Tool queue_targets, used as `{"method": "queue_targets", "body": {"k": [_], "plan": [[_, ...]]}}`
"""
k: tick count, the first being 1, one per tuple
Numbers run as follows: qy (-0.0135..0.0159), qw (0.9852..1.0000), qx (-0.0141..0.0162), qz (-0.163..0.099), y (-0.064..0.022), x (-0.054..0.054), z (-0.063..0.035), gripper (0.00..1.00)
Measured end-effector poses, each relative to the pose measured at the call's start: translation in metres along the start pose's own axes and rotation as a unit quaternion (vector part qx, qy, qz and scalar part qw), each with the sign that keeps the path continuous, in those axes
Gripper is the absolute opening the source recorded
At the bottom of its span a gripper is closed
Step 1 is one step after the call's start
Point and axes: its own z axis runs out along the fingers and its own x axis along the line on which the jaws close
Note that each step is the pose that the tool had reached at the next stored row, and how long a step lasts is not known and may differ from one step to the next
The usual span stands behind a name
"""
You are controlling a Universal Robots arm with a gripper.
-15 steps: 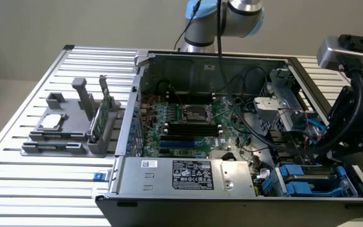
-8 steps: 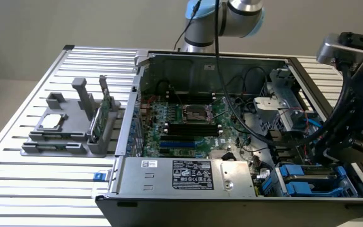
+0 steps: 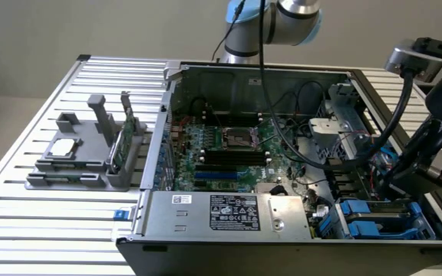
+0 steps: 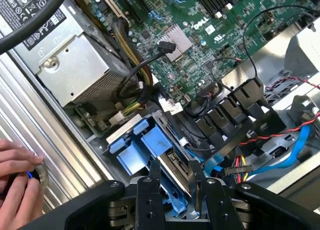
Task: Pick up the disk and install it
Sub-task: 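Insert the first disk wire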
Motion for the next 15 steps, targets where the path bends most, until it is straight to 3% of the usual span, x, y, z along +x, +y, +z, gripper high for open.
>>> {"method": "queue_targets", "body": {"k": [4, 7, 11, 15], "plan": [[-0.0010, 0.9994, -0.0022, 0.036, -0.0001, 0.0000, 0.0013, 0.36], [-0.0018, 0.9980, -0.0040, 0.064, -0.0001, -0.0002, 0.0027, 0.36], [-0.0029, 0.9950, -0.0062, 0.099, -0.0002, -0.0003, 0.0045, 0.36], [-0.0040, 0.9909, -0.0084, 0.135, -0.0002, -0.0003, 0.0048, 0.36]]}}
